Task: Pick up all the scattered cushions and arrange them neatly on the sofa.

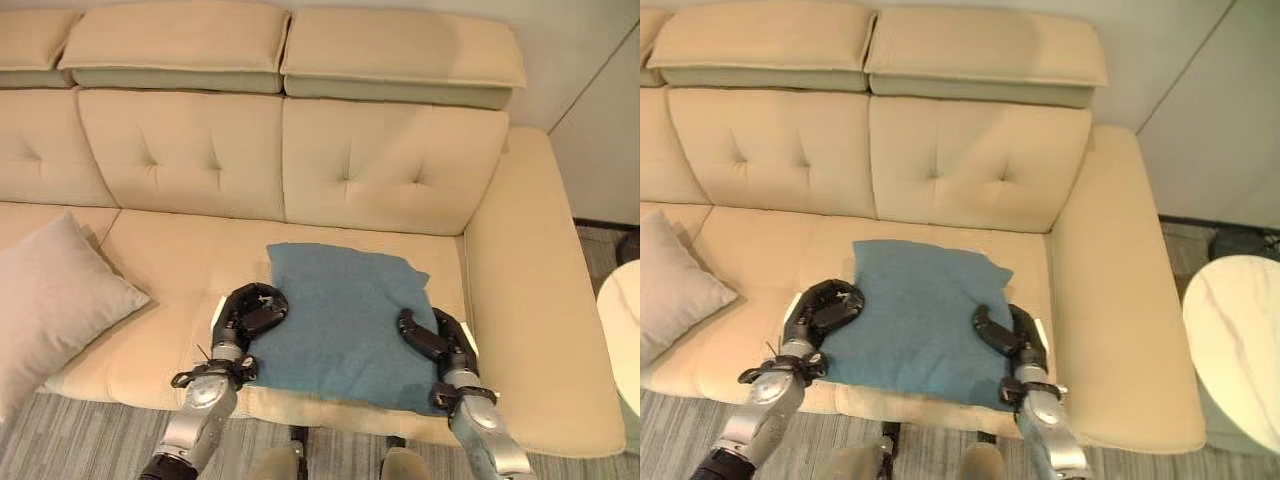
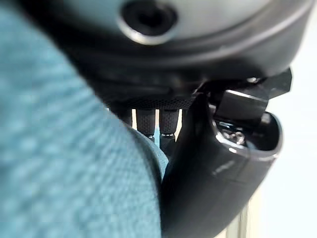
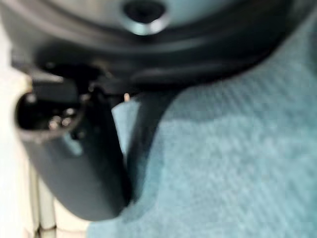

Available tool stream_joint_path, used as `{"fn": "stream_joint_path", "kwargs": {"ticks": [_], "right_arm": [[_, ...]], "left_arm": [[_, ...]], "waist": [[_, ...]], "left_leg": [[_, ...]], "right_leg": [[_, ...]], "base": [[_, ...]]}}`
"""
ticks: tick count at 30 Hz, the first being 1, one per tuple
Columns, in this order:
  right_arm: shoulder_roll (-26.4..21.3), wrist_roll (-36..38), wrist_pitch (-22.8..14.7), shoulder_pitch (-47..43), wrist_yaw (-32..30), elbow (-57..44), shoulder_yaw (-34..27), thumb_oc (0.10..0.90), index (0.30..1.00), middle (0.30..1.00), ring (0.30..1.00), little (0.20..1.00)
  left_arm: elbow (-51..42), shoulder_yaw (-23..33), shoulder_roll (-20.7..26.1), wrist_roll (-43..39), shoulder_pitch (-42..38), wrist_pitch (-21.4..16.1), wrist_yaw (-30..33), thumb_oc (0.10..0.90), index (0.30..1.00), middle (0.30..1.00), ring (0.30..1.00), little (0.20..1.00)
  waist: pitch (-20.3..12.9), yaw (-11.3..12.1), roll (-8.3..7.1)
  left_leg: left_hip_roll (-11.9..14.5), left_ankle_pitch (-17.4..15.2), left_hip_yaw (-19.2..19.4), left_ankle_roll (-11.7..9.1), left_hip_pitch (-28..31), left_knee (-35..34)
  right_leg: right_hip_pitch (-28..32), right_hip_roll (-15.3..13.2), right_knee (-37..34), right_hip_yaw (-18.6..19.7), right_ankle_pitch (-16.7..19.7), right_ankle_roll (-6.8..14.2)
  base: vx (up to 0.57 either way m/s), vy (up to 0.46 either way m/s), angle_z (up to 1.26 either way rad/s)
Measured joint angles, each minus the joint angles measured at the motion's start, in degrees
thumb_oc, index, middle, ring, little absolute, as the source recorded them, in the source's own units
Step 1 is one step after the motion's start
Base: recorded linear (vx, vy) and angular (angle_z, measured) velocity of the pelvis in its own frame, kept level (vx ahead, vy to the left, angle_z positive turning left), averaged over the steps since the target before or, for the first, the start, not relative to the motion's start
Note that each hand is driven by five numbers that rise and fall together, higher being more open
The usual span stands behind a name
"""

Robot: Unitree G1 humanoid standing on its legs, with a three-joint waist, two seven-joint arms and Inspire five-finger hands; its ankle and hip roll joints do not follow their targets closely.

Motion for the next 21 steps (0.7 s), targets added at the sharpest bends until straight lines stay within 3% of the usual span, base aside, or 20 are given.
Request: {"fn": "stream_joint_path", "kwargs": {"ticks": [5, 8, 13, 17, 21], "right_arm": [[-0.3, -2.7, 0.0, -1.5, 0.0, 0.5, -0.4, 0.4, 0.3, 0.3, 0.3, 0.3], [-2.4, -5.1, 0.0, -4.1, -0.3, 0.5, -0.6, 0.4, 0.3, 0.3, 0.3, 0.3], [-5.3, -10.2, 0.0, -10.1, -2.6, 0.5, -0.4, 0.4, 0.3, 0.3, 0.3, 0.3], [-7.5, -14.8, 0.0, -16.2, -8.0, 0.6, 0.8, 0.4, 0.3, 0.3, 0.3, 0.3], [-9.5, -18.7, 0.0, -23.6, -12.9, 0.6, 2.0, 0.4, 0.3, 0.3, 0.3, 0.3]], "left_arm": [[-0.3, 0.1, -0.3, 0.6, 0.7, 0.0, 0.0, 0.4, 0.3, 0.3, 0.3, 0.3], [-0.5, 0.4, -1.2, 1.4, 0.4, -0.2, 0.3, 0.4, 0.3, 0.3, 0.3, 0.3], [-0.5, -0.3, -1.9, 5.5, -1.7, -0.1, 2.6, 0.4, 0.3, 0.3, 0.3, 0.3], [-0.5, -1.0, -2.3, 12.7, -9.2, -0.1, 8.6, 0.4, 0.3, 0.3, 0.3, 0.3], [-0.5, -1.1, -1.2, 16.7, -18.4, -0.6, 14.0, 0.4, 0.3, 0.3, 0.3, 0.3]], "waist": [[0.6, 1.6, -0.81], [0.6, 1.8, -0.75], [1.2, 1.3, 0.65], [1.9, 1.0, 2.12], [2.1, 1.1, 2.66]], "left_leg": [[0.8, 0.5, 0.2, -1.1, 1.0, -2.2], [2.6, 2.0, -0.3, -2.1, -1.6, -3.5], [4.1, 4.3, -0.4, -2.5, -4.0, -5.8], [4.9, 5.0, -1.6, -3.0, -5.1, -6.2], [5.2, 5.1, -2.1, -3.2, -5.9, -6.2]], "right_leg": [[1.3, 0.1, -2.7, -7.7, 0.0, -0.7], [-1.0, 2.5, -4.3, -5.9, 0.9, -1.5], [-3.0, 4.8, -7.9, -6.0, 3.4, -2.9], [-2.8, 5.8, -9.9, -7.1, 4.4, -3.9], [-2.8, 6.3, -10.9, -7.7, 4.6, -4.2]], "base": [[-0.01, -0.015, -0.08], [-0.04, -0.039, 0.06], [0.02, -0.028, -0.07], [0.01, -0.018, 0.09], [0.03, -0.008, 0.07]]}}
